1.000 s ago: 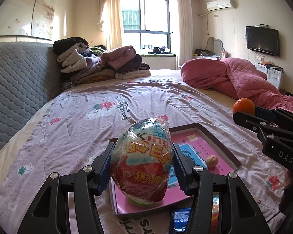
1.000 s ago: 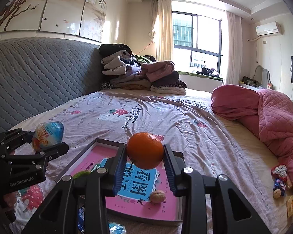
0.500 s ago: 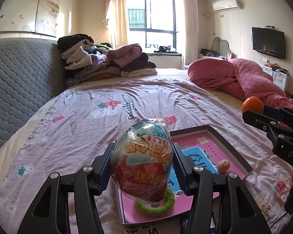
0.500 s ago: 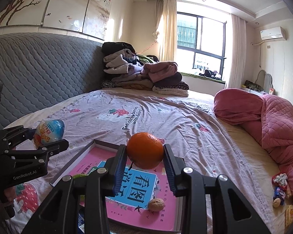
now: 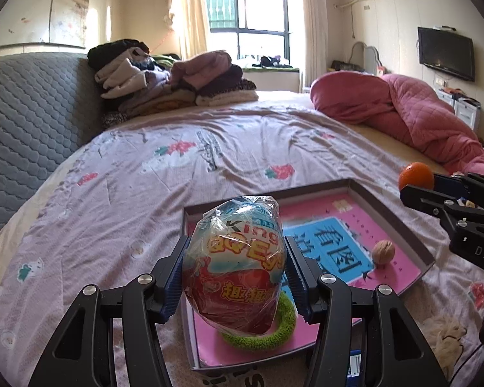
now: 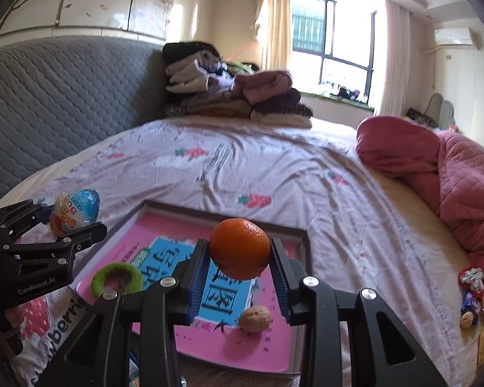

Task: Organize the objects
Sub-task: 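Lower Kinder egg into tray with left tool while right tool lowers orange onto book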

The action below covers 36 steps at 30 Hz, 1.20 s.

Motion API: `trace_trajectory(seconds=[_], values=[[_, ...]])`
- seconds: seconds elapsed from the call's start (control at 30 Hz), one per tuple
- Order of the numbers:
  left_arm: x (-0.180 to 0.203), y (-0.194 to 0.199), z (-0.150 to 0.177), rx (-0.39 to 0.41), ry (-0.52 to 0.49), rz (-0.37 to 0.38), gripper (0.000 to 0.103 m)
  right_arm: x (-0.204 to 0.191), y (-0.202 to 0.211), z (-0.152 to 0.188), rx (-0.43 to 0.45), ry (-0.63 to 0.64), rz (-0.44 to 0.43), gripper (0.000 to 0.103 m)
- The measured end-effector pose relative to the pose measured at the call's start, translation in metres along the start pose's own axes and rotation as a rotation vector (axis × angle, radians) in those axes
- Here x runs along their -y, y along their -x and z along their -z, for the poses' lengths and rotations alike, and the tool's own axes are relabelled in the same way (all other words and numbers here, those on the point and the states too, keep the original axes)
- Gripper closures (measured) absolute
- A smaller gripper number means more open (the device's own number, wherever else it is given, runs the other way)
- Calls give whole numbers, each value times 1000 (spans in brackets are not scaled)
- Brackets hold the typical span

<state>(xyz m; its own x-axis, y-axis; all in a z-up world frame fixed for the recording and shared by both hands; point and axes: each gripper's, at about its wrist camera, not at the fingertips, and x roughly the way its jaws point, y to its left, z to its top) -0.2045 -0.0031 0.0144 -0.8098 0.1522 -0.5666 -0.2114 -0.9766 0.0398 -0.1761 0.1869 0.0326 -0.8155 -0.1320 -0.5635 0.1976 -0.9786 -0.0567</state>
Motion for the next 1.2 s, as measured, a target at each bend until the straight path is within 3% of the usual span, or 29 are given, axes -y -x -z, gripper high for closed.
trace_trajectory(seconds=[0.33, 1.2], values=[[5, -19, 11, -71, -19, 7, 46, -6, -33, 18, -126, 8, -103, 65], [7, -55, 34, -205, -36, 37, 46, -20, -79, 44, -303, 86, -119, 65]])
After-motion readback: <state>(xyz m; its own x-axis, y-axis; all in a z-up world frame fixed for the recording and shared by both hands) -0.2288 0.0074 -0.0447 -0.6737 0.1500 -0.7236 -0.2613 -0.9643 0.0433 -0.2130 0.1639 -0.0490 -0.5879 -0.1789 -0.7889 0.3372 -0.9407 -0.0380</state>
